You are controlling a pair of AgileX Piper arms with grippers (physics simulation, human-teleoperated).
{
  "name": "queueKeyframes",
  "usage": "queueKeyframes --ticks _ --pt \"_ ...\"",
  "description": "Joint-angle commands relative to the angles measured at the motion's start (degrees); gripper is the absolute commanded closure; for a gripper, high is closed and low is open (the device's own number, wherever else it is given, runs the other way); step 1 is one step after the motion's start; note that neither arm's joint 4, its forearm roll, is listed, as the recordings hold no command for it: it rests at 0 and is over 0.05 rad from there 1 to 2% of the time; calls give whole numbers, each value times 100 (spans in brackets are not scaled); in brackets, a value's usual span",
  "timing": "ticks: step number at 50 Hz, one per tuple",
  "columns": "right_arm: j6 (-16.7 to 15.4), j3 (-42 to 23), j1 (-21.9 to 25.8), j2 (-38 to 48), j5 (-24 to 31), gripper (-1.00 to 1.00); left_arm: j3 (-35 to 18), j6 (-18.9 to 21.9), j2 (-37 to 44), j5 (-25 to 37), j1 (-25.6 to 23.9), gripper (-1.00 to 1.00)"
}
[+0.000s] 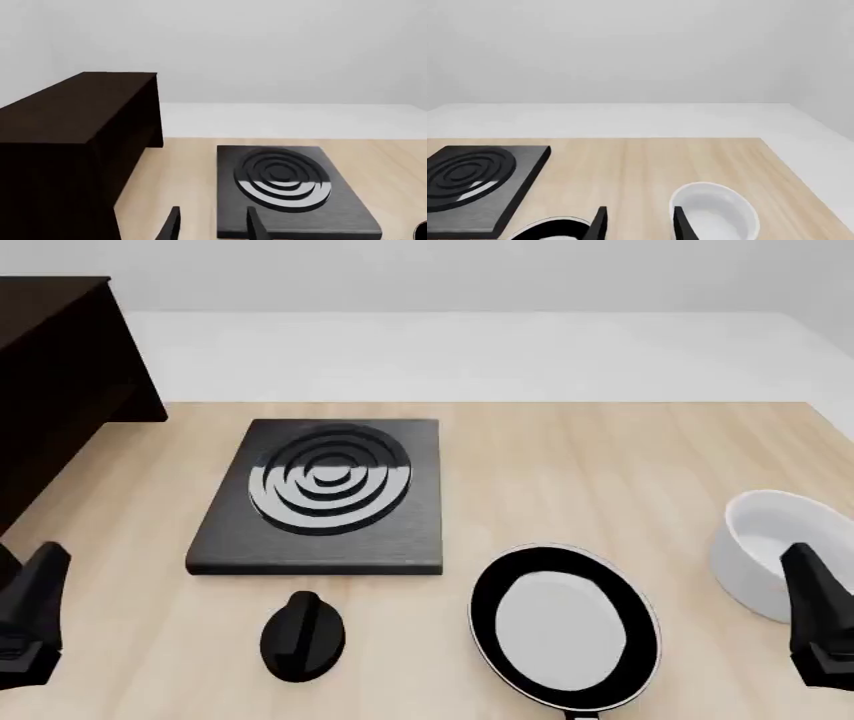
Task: Put the frying pan under the cabinet shelf.
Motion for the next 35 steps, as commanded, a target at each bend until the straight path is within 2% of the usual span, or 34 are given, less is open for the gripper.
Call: queueKeyframes --ticks 1,5,6,7,8,9,11,12,16,18,19,20,22,23,24,25,27,28,30,33,34,35 --pt "19 -17 39 7 20 -100 20 -72 143 -95 -104 -100" --pt "-25 -11 44 5 4 -100 -37 38 621 -392 -230 -100" --pt "22 -13 39 14 10 -100 -77 -128 841 -496 -273 -100" --pt "12 -15 41 6 17 -100 -126 -9 811 -457 -229 -100" --pt "-50 -16 47 -4 12 -100 -207 -200 1024 -484 -268 -100" --pt "-39 -12 46 -2 9 -100 -258 43 1055 -452 -277 -100" --pt "19 -9 40 10 9 -100 -495 -292 1368 -370 -383 -100" --pt "-2 -7 41 10 2 -100 -557 72 1395 -350 -382 -100" --pt "12 -10 40 9 10 -100 -1104 1 1733 -66 -505 -100" --pt "-9 -18 42 0 21 -100 -1416 -157 1863 139 -608 -100" --pt "-45 -18 46 -4 15 -100 -1544 -46 1912 219 -643 -100" --pt "-19 -17 43 2 14 -100 -1668 -169 2040 274 -720 -100" --pt "8 -17 40 9 15 -100 -1970 -79 2125 485 -886 -100" --pt "-15 -25 43 1 25 -100 -2073 -244 2287 538 -954 -100" --pt "-39 -25 45 -3 21 -100 -2143 -175 2366 569 -939 -100" --pt "-18 -18 42 4 12 -100 -2392 -236 2485 731 -1133 -100" --pt "14 -16 38 13 10 -100 -2590 -119 2721 819 -1221 -100" --pt "-9 -21 41 8 15 -100 -2739 -344 2894 888 -1373 -100" --pt "-34 -30 44 0 25 -100 -3001 -120 3069 1010 -1592 -100" --pt "-5 -22 41 16 9 -100 -3483 -381 3375 1344 -1910 -100" --pt "-39 -11 45 28 -24 -100 -3636 -634 3558 1477 -2114 -100" --pt "-37 -13 44 23 -15 -100 -3851 -471 3631 1624 -2176 -100"
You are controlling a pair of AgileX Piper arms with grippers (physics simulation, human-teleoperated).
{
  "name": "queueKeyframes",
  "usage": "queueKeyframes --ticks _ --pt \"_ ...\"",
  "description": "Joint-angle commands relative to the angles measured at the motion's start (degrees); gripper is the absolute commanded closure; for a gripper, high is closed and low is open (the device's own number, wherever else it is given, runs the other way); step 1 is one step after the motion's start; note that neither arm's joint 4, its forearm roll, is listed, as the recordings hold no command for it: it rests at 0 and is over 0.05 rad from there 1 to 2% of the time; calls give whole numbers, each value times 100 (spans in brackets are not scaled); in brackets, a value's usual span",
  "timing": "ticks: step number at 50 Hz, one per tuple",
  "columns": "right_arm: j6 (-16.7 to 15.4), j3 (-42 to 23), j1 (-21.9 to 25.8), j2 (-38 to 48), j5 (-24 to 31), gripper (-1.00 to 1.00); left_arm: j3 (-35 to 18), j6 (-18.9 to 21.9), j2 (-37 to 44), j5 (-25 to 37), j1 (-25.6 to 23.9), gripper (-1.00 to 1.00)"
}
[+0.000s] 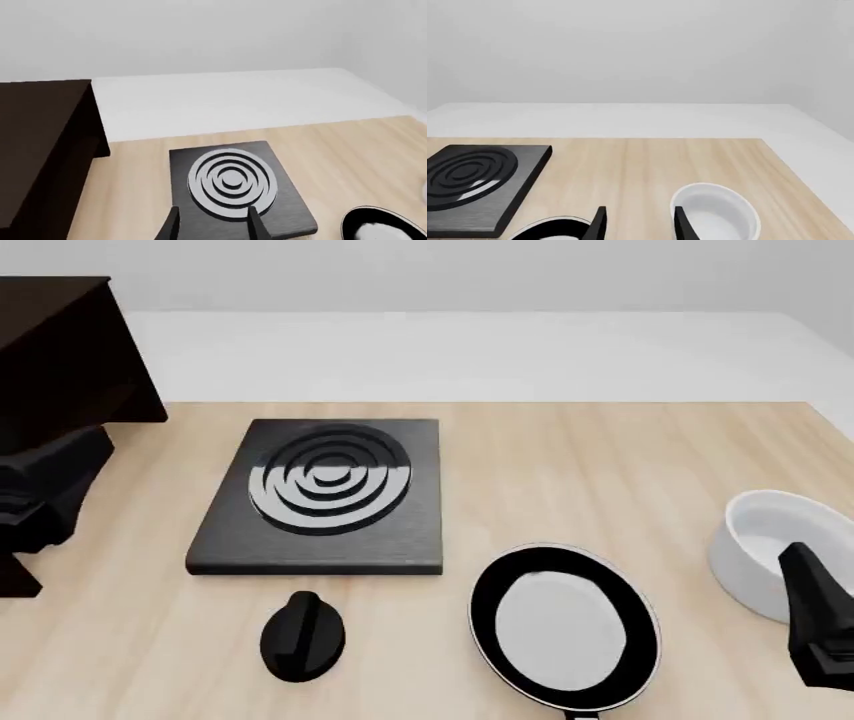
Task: Put the frying pan under the cabinet shelf.
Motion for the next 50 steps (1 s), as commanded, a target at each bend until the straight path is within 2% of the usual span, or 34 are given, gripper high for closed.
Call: queueKeyframes --ticks 1,2,3,7,8,9,10,12,14,15,18,19,21,22,23,24,26,29,31,33,34,35,36,37,38,41,42,43,44,46,47,49,50 --pt "10 -2 -1 9 -5 -100 -1583 -353 1118 987 -1029 -100" --pt "30 -6 -2 9 5 -100 -1747 -715 1289 1144 -1240 -100" --pt "-28 -6 3 2 -3 -100 -1969 -592 1379 1320 -1362 -100" --pt "24 2 -1 27 -23 -100 -2189 -691 1597 1558 -1608 -100" --pt "12 0 0 26 -23 -100 -2279 -857 1715 1667 -1824 -100" --pt "-27 -1 4 15 -22 -100 -2271 -1479 1803 1699 -1841 -100" --pt "-20 -1 3 12 -17 -100 -2389 -1148 1864 1766 -1702 -100" --pt "21 -9 -1 4 10 -100 -2537 -1195 2028 1941 -1900 -100" --pt "-29 -6 4 -4 1 -100 -2758 -931 2192 2124 -1905 -100" --pt "-28 -9 4 -5 6 -100 -2805 -1181 2259 2180 -2041 -100" --pt "16 -10 -1 -3 16 -100 -2949 -1009 2392 2261 -1997 -100" --pt "-4 -12 2 -11 21 -100 -3008 -1231 2513 2340 -2164 -100" --pt "-13 -9 3 -6 11 -100 -3184 -1179 2661 2468 -2226 -100" --pt "17 1 -1 10 -7 -100 -3222 -1388 2758 2529 -2363 -100" --pt "15 -1 -1 7 -3 -100 -3338 -1220 2838 2599 -2372 -100" --pt "-11 -2 2 -1 -2 -100 -3428 -1221 2907 2652 -2416 -100" --pt "24 -7 -2 -3 15 -100 -3605 -1494 3216 2800 -2686 -100" --pt "-21 -1 3 3 -10 -100 -3737 -1445 3363 2875 -2742 -100" --pt "15 -12 0 -4 18 -100 -3825 -1731 3568 2995 -3050 -100" --pt "-13 -11 3 -9 14 -100 -3826 -1779 3607 3029 -3125 -100" --pt "-25 -5 5 -8 5 -100 -3779 -2144 3583 3025 -3378 -100" --pt "8 -10 1 -6 16 -100 -3775 -2184 3611 3045 -3459 -100" --pt "16 -6 0 0 9 -100 -3913 -1922 3676 3101 -3358 -100" --pt "16 -6 0 0 8 -100 -3916 -1922 3677 3102 -3358 -100" --pt "-9 -4 3 0 0 -100 -3869 -2248 3657 3049 -3542 -100" --pt "18 -11 0 -6 20 -100 -4032 -2148 3898 3049 -3596 -100" --pt "2 -11 2 -7 17 -100 -3995 -2273 3982 3009 -3626 -100" --pt "-22 -10 4 -12 14 -100 -4042 -2160 4053 2972 -3642 -100" --pt "-7 0 3 -1 -4 -100 -3986 -2286 4091 2925 -3722 -100" --pt "7 -1 1 -2 3 -100 -3956 -2275 4280 2844 -3731 -100" --pt "-13 -1 3 -6 2 -100 -3899 -2450 4330 2746 -3895 -100" --pt "-13 1 3 -4 -2 -100 -3974 -2306 4372 2720 -3819 -100" --pt "8 0 1 -5 6 -100 -3931 -2390 4431 2677 -3946 -100"
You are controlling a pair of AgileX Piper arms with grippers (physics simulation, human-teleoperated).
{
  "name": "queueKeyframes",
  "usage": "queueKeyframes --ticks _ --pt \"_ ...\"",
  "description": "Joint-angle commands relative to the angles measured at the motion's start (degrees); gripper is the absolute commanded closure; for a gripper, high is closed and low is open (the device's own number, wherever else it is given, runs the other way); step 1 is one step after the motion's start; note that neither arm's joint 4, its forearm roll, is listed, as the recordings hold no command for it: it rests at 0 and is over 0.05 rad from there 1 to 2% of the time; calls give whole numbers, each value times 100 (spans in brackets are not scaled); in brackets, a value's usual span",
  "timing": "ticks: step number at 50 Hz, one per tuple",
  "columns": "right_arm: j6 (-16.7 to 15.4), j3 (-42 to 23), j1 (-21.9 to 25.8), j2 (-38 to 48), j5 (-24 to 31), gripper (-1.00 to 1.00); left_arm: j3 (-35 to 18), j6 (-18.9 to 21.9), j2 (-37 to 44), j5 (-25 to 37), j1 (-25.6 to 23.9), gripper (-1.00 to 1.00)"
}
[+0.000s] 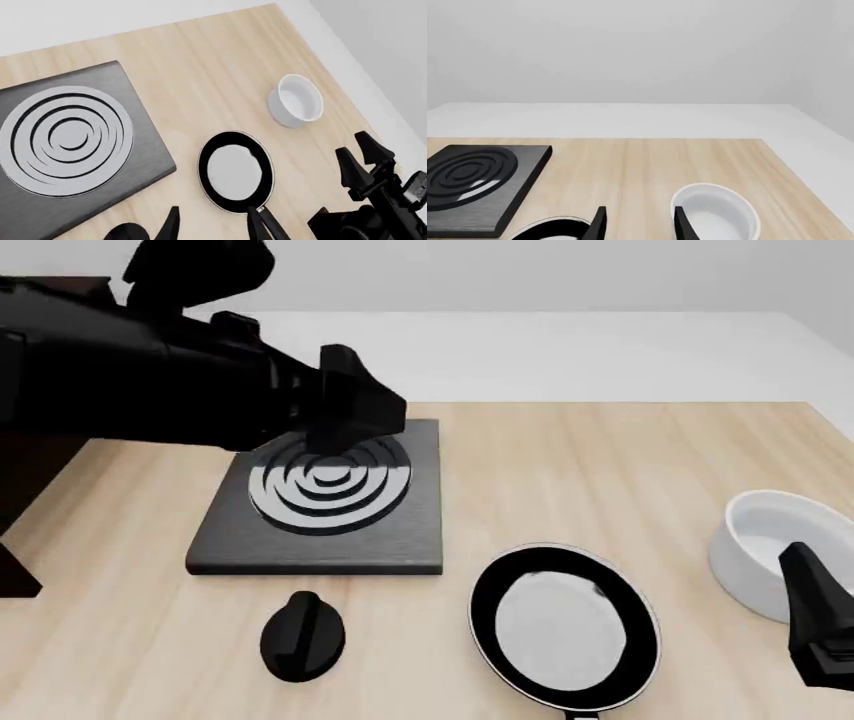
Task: Put the frying pan under the cabinet shelf.
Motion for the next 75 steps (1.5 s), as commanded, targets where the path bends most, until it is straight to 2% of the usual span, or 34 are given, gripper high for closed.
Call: queueKeyframes --ticks 1,8,9,13,14,19,20,26,27,29,31,32,33,47,48,49,50,54,64,75 --pt "14 10 -2 5 -11 -100 -111 -309 621 -204 -532 -100" --pt "-2 18 0 22 -40 -100 -61 -457 892 -480 -782 -100" --pt "12 15 -1 12 -23 -100 6 -584 886 -550 -900 -100" --pt "8 11 -1 -3 -6 -100 197 -649 1033 -834 -960 -100" --pt "9 7 -2 -8 4 -100 309 -815 1049 -951 -1013 -100" --pt "10 5 -1 -3 1 -100 452 -850 1123 -1135 -1084 -100" --pt "-5 7 0 -5 -2 -100 556 -1021 1099 -1241 -1185 -100" --pt "0 4 0 -2 -3 -100 746 -1155 1157 -1484 -1264 -100" --pt "8 2 0 -2 2 -100 857 -1341 1126 -1599 -1364 -100" --pt "3 8 1 5 -12 -100 844 -1271 1141 -1611 -1373 -100" --pt "-3 17 1 22 -39 -100 1044 -1540 1121 -1845 -1515 -100" --pt "7 18 0 33 -48 -100 1028 -1462 1151 -1862 -1506 -100" --pt "4 14 1 27 -40 -100 1119 -1589 1143 -1986 -1573 -100" --pt "-4 14 1 5 -19 -100 1451 -2006 1251 -2576 -1783 -100" --pt "-3 13 1 2 -16 -100 1416 -1912 1306 -2575 -1708 -100" --pt "4 13 0 1 -13 -100 1543 -2127 1300 -2705 -1797 -100" --pt "5 14 0 0 -13 -100 1481 -1995 1342 -2680 -1739 -100" --pt "2 14 0 2 -16 -100 1483 -2018 1453 -2750 -1748 -100" --pt "5 18 1 10 -26 -100 1619 -2214 1841 -3066 -2049 -100" --pt "-1 19 2 7 -25 -100 1738 -2399 2068 -3390 -2160 -100"
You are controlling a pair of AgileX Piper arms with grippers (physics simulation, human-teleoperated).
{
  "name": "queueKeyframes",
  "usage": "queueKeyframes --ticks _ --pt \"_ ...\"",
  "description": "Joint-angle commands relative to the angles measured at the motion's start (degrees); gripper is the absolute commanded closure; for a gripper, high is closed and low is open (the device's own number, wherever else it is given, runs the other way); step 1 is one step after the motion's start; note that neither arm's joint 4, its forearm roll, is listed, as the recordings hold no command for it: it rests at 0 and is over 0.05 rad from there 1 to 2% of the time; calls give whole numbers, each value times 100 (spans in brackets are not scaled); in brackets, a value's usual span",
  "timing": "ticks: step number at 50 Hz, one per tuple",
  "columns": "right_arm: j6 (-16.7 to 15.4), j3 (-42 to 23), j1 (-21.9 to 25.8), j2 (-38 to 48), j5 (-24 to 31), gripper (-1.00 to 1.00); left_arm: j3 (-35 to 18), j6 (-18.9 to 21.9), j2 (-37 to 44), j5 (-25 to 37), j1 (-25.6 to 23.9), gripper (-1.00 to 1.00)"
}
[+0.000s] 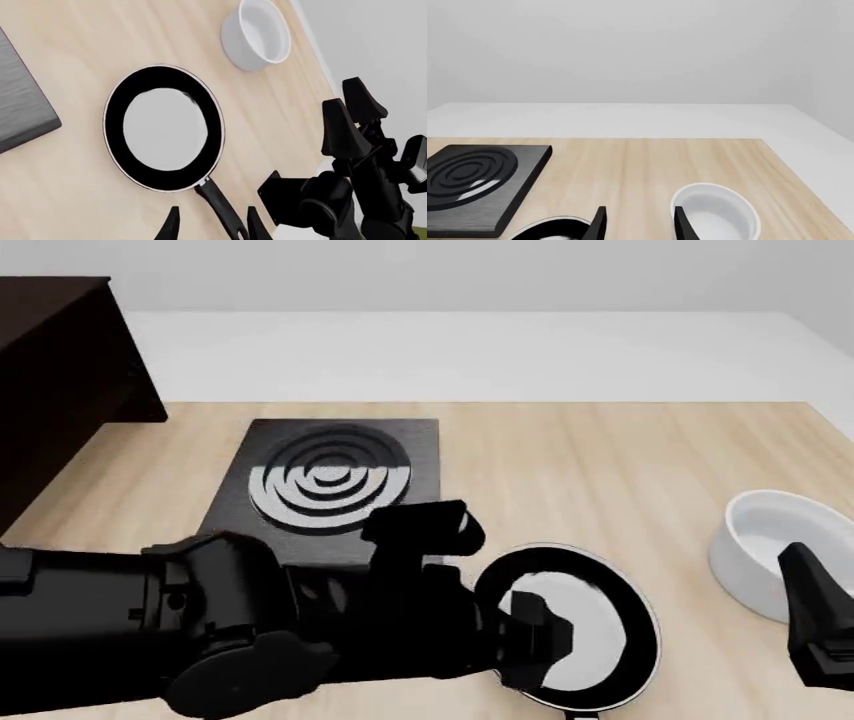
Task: Put the frying pan under the cabinet shelf.
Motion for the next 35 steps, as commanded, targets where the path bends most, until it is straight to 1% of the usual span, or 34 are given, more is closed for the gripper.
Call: queueKeyframes --ticks 1,3,6,11,12,15,16,17,18,23,24,26,27,28,29,34,35 --pt "-1 2 1 -1 0 -100 159 -254 266 -395 -178 -100" --pt "3 1 1 -1 1 -100 126 -188 329 -414 -151 -100" --pt "1 5 1 16 -19 -100 207 -303 394 -556 -199 -100" --pt "-1 3 1 6 -8 -100 172 -240 465 -613 -229 -100" --pt "2 4 1 9 -10 -100 263 -382 484 -737 -317 -100" --pt "-3 4 2 3 -6 -100 239 -331 526 -755 -298 -100" --pt "-1 4 2 2 -5 -100 291 -417 555 -836 -351 -100" --pt "2 4 1 0 -3 -100 256 -358 554 -815 -326 -100" --pt "2 4 1 -4 3 -100 294 -423 566 -885 -363 -100" --pt "-1 3 2 -6 4 -100 332 -486 627 -1026 -402 -100" --pt "-3 2 3 -8 7 -100 388 -593 615 -1104 -455 -100" --pt "2 3 2 -7 5 -100 352 -555 605 -1089 -461 -100" --pt "0 3 2 -8 7 -100 381 -615 622 -1156 -475 -100" --pt "-2 3 2 -9 7 -100 346 -557 632 -1133 -461 -100" --pt "-2 3 3 -10 8 -100 387 -637 657 -1207 -492 -100" --pt "0 4 2 -2 0 -100 398 -654 712 -1304 -558 -100" --pt "1 2 3 -7 6 -100 471 -764 738 -1419 -615 -100"
